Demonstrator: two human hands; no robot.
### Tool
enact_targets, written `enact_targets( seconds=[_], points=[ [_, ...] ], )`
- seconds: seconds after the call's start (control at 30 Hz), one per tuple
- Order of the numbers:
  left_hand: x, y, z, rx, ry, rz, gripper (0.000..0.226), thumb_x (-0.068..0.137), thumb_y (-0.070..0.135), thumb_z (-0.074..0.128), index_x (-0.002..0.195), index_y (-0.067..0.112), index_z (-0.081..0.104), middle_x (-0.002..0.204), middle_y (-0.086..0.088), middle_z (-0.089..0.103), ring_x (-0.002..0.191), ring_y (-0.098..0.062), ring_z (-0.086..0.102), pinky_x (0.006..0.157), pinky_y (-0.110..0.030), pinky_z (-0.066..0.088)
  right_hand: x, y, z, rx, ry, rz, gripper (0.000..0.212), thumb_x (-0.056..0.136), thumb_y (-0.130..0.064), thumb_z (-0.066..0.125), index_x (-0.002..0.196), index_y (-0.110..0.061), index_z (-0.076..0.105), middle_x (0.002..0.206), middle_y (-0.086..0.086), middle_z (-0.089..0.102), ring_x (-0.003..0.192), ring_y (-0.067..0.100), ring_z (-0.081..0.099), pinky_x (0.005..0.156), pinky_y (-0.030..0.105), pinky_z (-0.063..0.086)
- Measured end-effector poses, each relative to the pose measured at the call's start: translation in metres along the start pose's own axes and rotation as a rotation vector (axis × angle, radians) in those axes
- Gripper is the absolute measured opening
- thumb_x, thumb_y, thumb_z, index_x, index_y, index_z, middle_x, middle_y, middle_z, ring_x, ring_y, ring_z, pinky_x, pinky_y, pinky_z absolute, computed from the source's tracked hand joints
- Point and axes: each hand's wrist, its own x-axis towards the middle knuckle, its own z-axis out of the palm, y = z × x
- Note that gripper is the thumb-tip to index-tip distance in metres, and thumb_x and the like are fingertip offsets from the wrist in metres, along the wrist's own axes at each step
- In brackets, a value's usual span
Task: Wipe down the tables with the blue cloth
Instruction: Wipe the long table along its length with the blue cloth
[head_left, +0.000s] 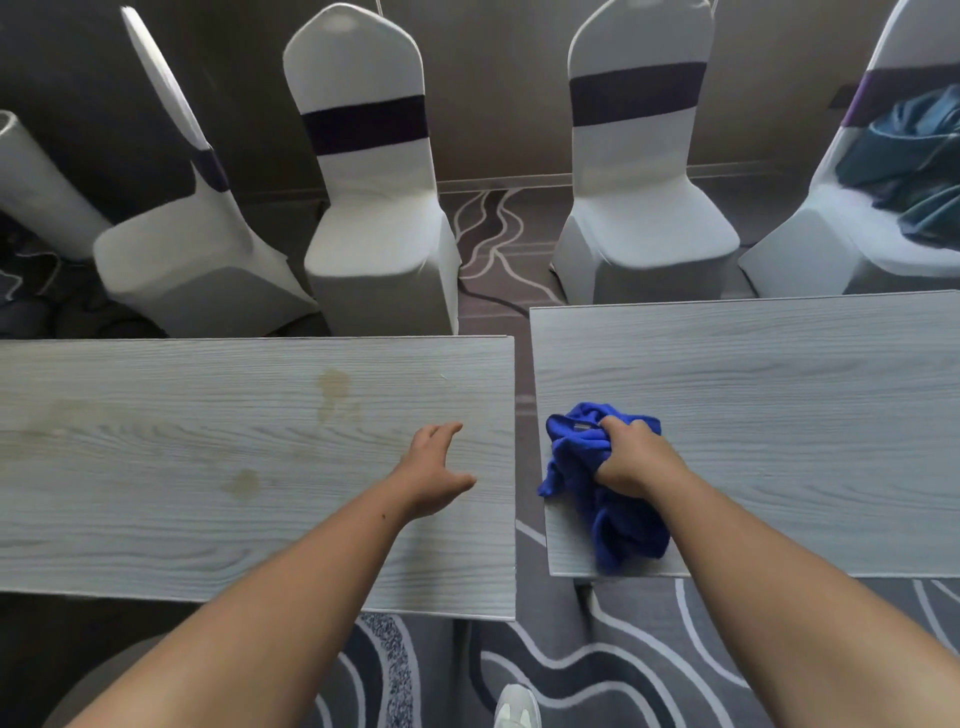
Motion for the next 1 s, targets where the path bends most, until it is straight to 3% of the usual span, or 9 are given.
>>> enact_targets(
  seconds=[0.1, 0.23, 0.43, 0.53, 0.7, 0.77, 0.87, 0.93, 1.0],
  points=[
    [-0.006, -0.011, -0.008, 0.003, 0.029, -0.010, 0.077, 0.084, 0.030, 0.064, 0.149, 0.027, 0.022, 0.159, -0.002, 0.013, 0.144, -0.024, 0.023, 0.113, -0.038, 0.027, 0.011, -0.024, -0.019, 0.066, 0.141, -0.064, 0.058, 0.074, -0.020, 0.053, 0.128, -0.031, 0.035, 0.127, 0.011, 0.045, 0.105, 0.036, 0.055, 0.074, 0.036, 0.045],
    [-0.021, -0.041, -0.022, 0.006, 0.063, -0.018, 0.075, 0.084, 0.030, 0.063, 0.149, 0.025, 0.024, 0.159, -0.002, 0.015, 0.144, -0.022, 0.023, 0.114, -0.036, 0.025, 0.026, -0.078, -0.036, 0.059, 0.315, -0.195, 0.085, 0.077, -0.020, 0.058, 0.147, -0.033, 0.013, 0.143, 0.006, 0.032, 0.119, 0.035, 0.042, 0.087, 0.042, 0.043],
    [-0.037, -0.103, -0.046, -0.019, 0.151, -0.070, 0.072, 0.085, 0.033, 0.062, 0.147, 0.027, 0.026, 0.156, 0.001, 0.018, 0.142, -0.020, 0.027, 0.111, -0.032, 0.027, 0.059, -0.140, -0.012, 0.108, 0.472, -0.398, 0.075, 0.072, -0.021, 0.075, 0.137, -0.029, 0.038, 0.149, 0.007, 0.026, 0.126, 0.037, 0.032, 0.101, 0.043, 0.038],
    [-0.044, -0.136, -0.043, -0.047, 0.177, -0.104, 0.071, 0.083, 0.034, 0.061, 0.146, 0.028, 0.029, 0.156, 0.002, 0.018, 0.143, -0.019, 0.023, 0.110, -0.029, 0.023, 0.065, -0.160, 0.035, -0.017, 0.395, -0.388, 0.068, 0.073, -0.020, 0.071, 0.134, -0.029, 0.040, 0.153, 0.007, 0.018, 0.133, 0.036, 0.022, 0.096, 0.045, 0.041],
    [-0.055, -0.168, -0.040, -0.086, 0.095, -0.159, 0.068, 0.082, 0.036, 0.063, 0.143, 0.030, 0.034, 0.156, 0.000, 0.018, 0.143, -0.019, 0.023, 0.113, -0.031, 0.023, 0.047, -0.171, 0.090, -0.225, 0.102, -0.341, 0.088, 0.073, -0.049, 0.053, 0.146, -0.044, 0.005, 0.159, -0.005, -0.017, 0.144, 0.028, -0.016, 0.108, 0.059, 0.022],
    [-0.054, -0.170, -0.043, -0.095, 0.105, -0.156, 0.063, 0.083, 0.035, 0.062, 0.141, 0.029, 0.038, 0.155, -0.002, 0.022, 0.143, -0.019, 0.025, 0.114, -0.032, 0.024, 0.046, -0.171, 0.082, -0.255, 0.061, -0.371, 0.080, 0.077, -0.064, 0.043, 0.146, -0.047, 0.006, 0.160, -0.007, -0.008, 0.146, 0.026, -0.008, 0.105, 0.055, 0.030],
    [-0.051, -0.167, -0.049, -0.115, 0.135, -0.135, 0.060, 0.085, 0.033, 0.062, 0.140, 0.029, 0.040, 0.154, -0.001, 0.024, 0.143, -0.017, 0.025, 0.111, -0.028, 0.022, 0.059, -0.164, 0.055, -0.371, 0.223, -0.441, 0.066, 0.082, -0.072, 0.032, 0.142, -0.047, 0.021, 0.148, -0.003, 0.037, 0.132, 0.026, 0.036, 0.088, 0.042, 0.046],
    [-0.048, -0.167, -0.052, -0.120, 0.156, -0.115, 0.058, 0.085, 0.034, 0.062, 0.139, 0.030, 0.041, 0.154, 0.000, 0.026, 0.142, -0.016, 0.026, 0.108, -0.025, 0.021, 0.074, -0.159, 0.041, -0.511, 0.350, -0.511, 0.063, 0.081, -0.075, 0.028, 0.137, -0.047, 0.029, 0.131, -0.002, 0.054, 0.119, 0.027, 0.046, 0.091, 0.043, 0.040],
    [-0.046, -0.169, -0.055, -0.123, 0.179, -0.117, 0.057, 0.084, 0.035, 0.061, 0.138, 0.032, 0.042, 0.154, 0.003, 0.027, 0.142, -0.015, 0.026, 0.106, -0.024, 0.020, 0.092, -0.158, 0.034, -0.567, 0.375, -0.522, 0.066, 0.079, -0.077, 0.023, 0.139, -0.049, 0.027, 0.141, 0.000, 0.046, 0.129, 0.029, 0.035, 0.101, 0.049, 0.026]
  ],
)
